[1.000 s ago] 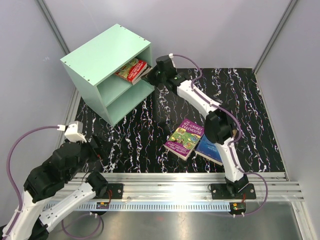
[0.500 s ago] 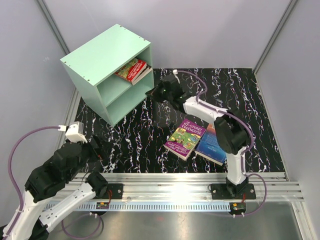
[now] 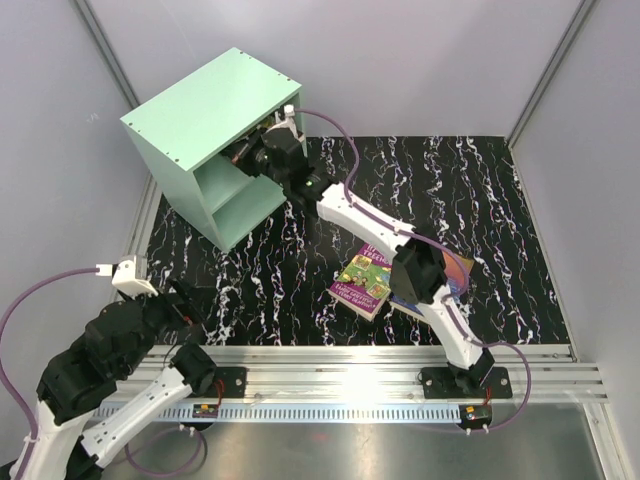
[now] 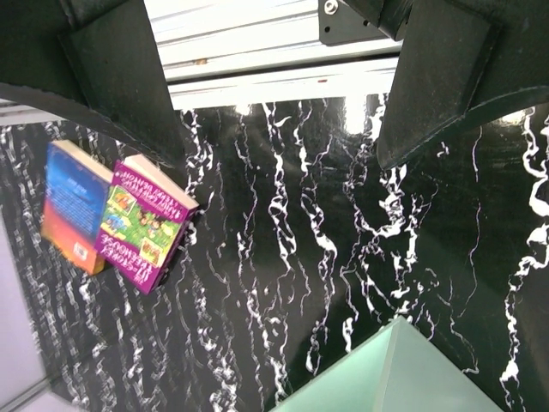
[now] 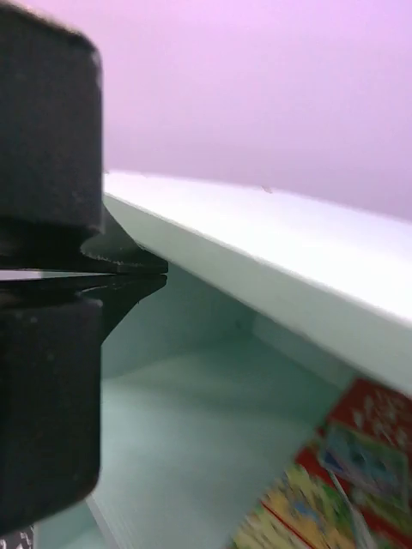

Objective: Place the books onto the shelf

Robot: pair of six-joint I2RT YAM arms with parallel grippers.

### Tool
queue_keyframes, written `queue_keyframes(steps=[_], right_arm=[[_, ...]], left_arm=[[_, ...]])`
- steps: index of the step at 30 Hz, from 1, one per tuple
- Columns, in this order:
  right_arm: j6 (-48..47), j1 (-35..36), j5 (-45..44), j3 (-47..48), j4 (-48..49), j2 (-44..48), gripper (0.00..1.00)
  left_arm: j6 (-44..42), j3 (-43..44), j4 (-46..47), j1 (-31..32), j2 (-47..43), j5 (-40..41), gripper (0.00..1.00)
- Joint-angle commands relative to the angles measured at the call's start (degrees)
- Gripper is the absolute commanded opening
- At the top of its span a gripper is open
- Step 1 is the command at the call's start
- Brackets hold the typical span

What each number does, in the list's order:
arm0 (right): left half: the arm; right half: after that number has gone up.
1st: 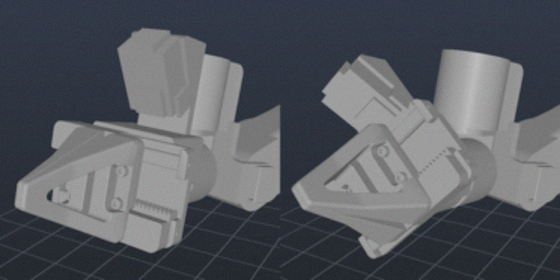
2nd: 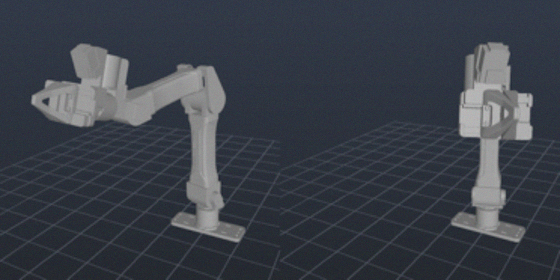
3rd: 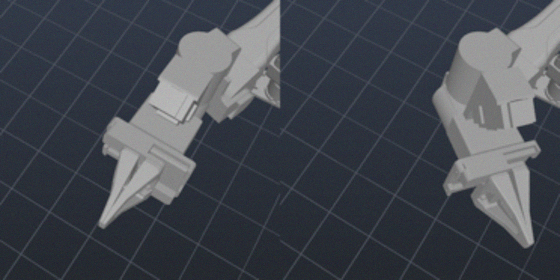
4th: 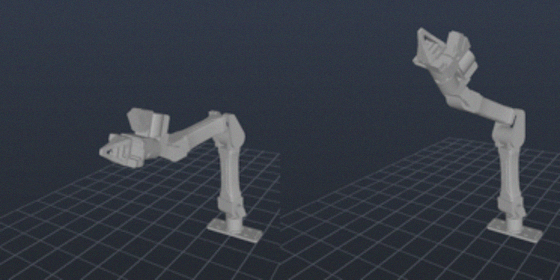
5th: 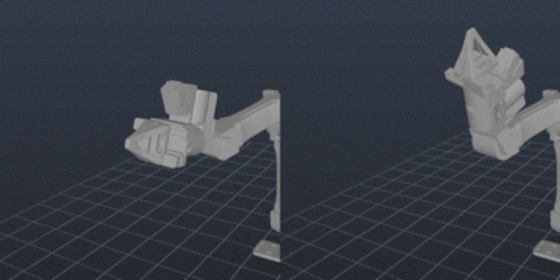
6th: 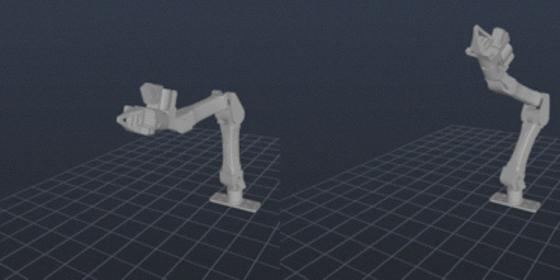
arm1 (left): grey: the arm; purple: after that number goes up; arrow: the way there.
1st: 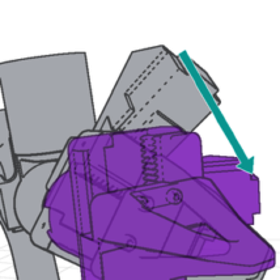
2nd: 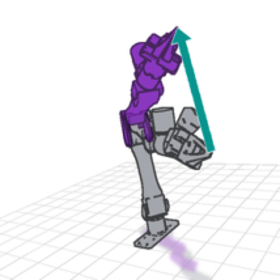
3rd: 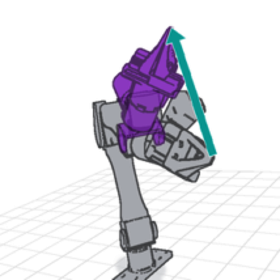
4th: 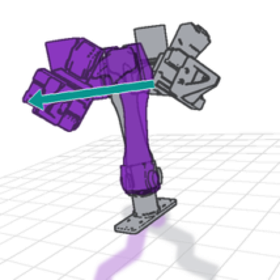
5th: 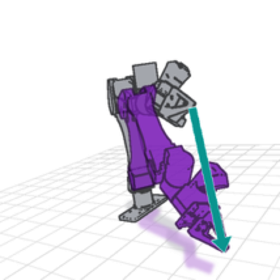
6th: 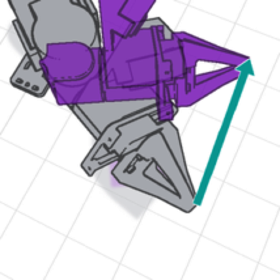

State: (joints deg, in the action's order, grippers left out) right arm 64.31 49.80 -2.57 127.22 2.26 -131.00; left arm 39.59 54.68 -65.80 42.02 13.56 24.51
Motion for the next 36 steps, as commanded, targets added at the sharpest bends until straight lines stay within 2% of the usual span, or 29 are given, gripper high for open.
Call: queue_keyframes(steps=[1, 4, 6, 10, 13, 18, 24, 27, 30, 33, 34, 35, 36], right_arm=[[0.9, -0.7, -8.6, 12.3, -10.4, -7.4, 0.00], [-0.9, -0.1, -12.8, 18.6, -16.0, -10.7, 0.00], [-2.5, 0.2, -15.3, 18.9, -18.0, -10.7, 0.00], [-5.2, 0.5, -17.7, 10.1, -14.8, -5.8, 0.00], [-6.9, 0.6, -19.7, 9.8, -15.0, -5.0, 0.00], [-4.4, 1.2, -23.3, 13.0, -15.7, -7.5, 0.00], [2.5, 1.3, -26.5, 26.0, -17.3, -17.3, 0.00], [4.9, 1.4, -30.5, 26.7, -16.1, -18.2, 0.00], [5.5, 1.0, -34.4, 28.2, -19.4, -17.8, 0.00], [2.2, 0.2, -33.1, 24.3, -17.2, -14.0, 0.00], [-0.2, 0.2, -32.8, 20.0, -15.9, -10.4, 0.00], [-2.0, 0.2, -31.3, 17.0, -10.8, -8.0, 0.00], [-4.1, 0.2, -29.5, 13.5, -6.8, -5.5, 0.07]], left_arm=[[0.6, -0.3, 3.4, 0.2, -1.7, 1.9, 0.99], [0.7, -0.4, 3.4, 0.2, -2.6, 2.1, 0.99], [0.8, -0.4, 3.5, 0.2, -2.7, 2.1, 0.99], [0.7, -0.3, 3.5, 0.2, -2.1, 2.0, 0.99], [0.8, -0.4, 3.4, 0.2, -1.4, 2.1, 0.99], [1.0, -0.4, 3.3, 0.2, -1.7, 2.6, 0.99], [1.0, -0.5, 3.6, 0.2, -3.3, 2.5, 0.99], [1.1, -0.4, 3.7, 0.1, -3.5, 2.5, 0.99], [1.0, -0.5, 3.6, 0.2, -3.2, 2.4, 0.99], [1.0, -0.5, 3.7, 0.2, -3.0, 2.4, 0.99], [1.0, -0.5, 3.6, 0.2, -3.0, 2.5, 0.99], [1.0, -0.5, 3.6, 0.1, -3.1, 2.5, 0.99], [1.0, -0.5, 3.6, 0.2, -3.1, 2.5, 0.99]])
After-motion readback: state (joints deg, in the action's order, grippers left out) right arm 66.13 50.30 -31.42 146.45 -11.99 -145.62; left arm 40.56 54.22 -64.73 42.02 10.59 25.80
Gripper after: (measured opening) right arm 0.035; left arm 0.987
